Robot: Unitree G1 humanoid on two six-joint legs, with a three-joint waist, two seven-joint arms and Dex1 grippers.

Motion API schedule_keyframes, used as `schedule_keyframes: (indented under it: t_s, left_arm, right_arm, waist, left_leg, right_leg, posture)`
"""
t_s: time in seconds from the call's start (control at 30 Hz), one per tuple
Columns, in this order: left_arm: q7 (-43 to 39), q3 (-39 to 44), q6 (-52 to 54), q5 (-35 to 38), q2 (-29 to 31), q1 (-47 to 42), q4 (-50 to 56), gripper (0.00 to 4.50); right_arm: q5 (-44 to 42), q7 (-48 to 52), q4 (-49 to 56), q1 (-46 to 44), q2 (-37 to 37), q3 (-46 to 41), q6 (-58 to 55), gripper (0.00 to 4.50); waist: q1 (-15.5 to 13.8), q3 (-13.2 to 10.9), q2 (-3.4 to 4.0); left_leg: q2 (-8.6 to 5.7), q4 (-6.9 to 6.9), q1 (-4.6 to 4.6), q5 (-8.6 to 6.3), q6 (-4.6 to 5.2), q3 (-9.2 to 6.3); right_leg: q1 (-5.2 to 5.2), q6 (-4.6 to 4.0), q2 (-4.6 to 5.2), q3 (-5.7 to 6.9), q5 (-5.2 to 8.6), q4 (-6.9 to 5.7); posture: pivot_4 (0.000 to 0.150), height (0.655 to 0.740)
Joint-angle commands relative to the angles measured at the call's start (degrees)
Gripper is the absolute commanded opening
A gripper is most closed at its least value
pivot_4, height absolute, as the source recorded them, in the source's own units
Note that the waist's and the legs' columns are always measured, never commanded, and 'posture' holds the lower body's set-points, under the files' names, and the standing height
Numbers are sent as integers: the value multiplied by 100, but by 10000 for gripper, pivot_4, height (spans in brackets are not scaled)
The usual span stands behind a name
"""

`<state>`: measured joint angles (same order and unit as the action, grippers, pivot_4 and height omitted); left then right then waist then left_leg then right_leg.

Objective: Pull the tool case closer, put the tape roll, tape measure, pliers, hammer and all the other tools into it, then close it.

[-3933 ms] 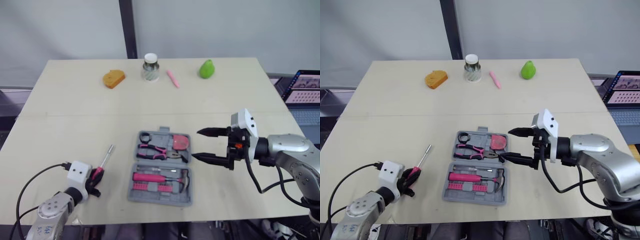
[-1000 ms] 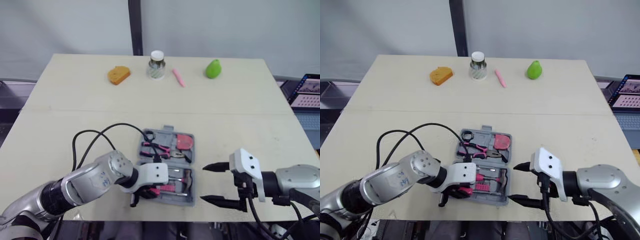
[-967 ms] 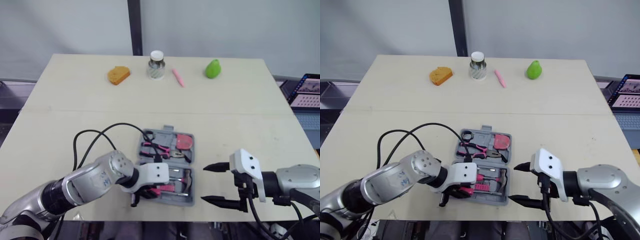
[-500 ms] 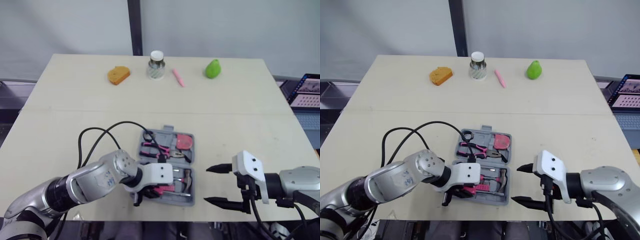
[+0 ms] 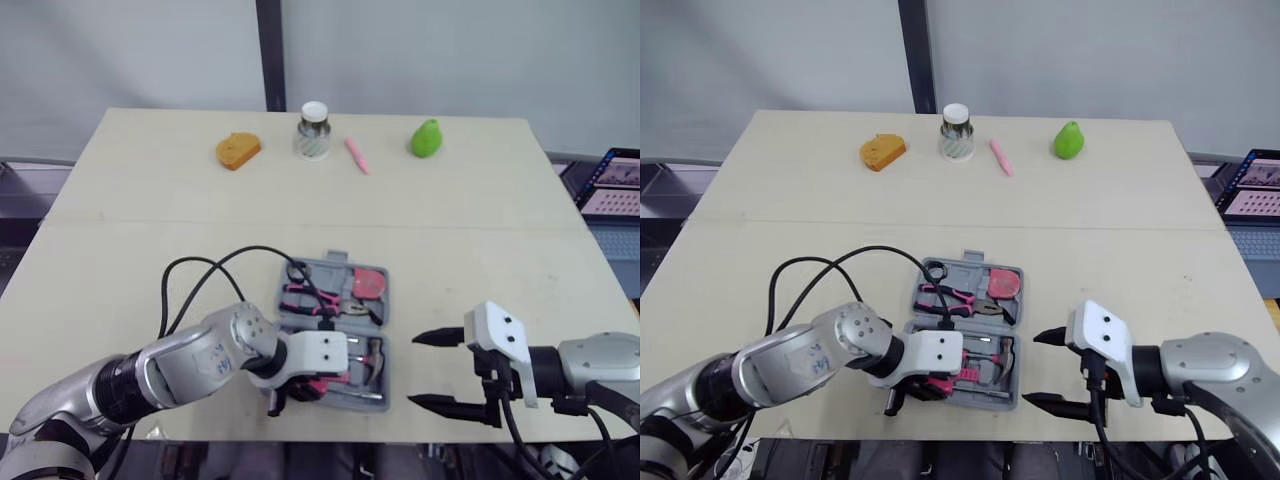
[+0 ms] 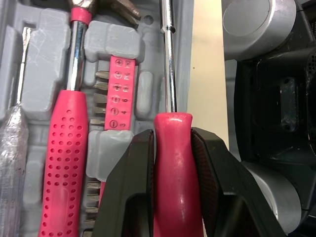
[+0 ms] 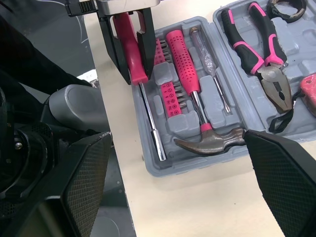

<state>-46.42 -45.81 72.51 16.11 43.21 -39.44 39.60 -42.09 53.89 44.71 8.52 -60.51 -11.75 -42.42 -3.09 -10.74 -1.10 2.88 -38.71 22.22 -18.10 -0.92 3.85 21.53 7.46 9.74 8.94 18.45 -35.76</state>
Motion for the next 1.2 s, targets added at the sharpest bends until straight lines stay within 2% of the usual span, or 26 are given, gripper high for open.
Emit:
schedule_keyframes:
  t_s: [0.03,1.2]
  left_arm:
    - [46,-32,-94,4,-56,9,27,6257]
    - [-28,-333,-861,-376,-178,199,-477,6257]
  right_arm:
    - [-93,-8,209,50,25,-246,51,45000]
    - [-172,-165,325,199,129,-333,20,45000]
  waist:
    - [0,0,0]
    - [-101,0,0]
  left_leg:
    - [0,-9,1,-1,2,-1]
    - [0,3,11,-7,12,-14]
  right_leg:
    - [0,0,0,-2,0,-5]
    - [-2,1,-9,-1,1,13]
  posture:
    - [1500,7400]
    - [1500,7400]
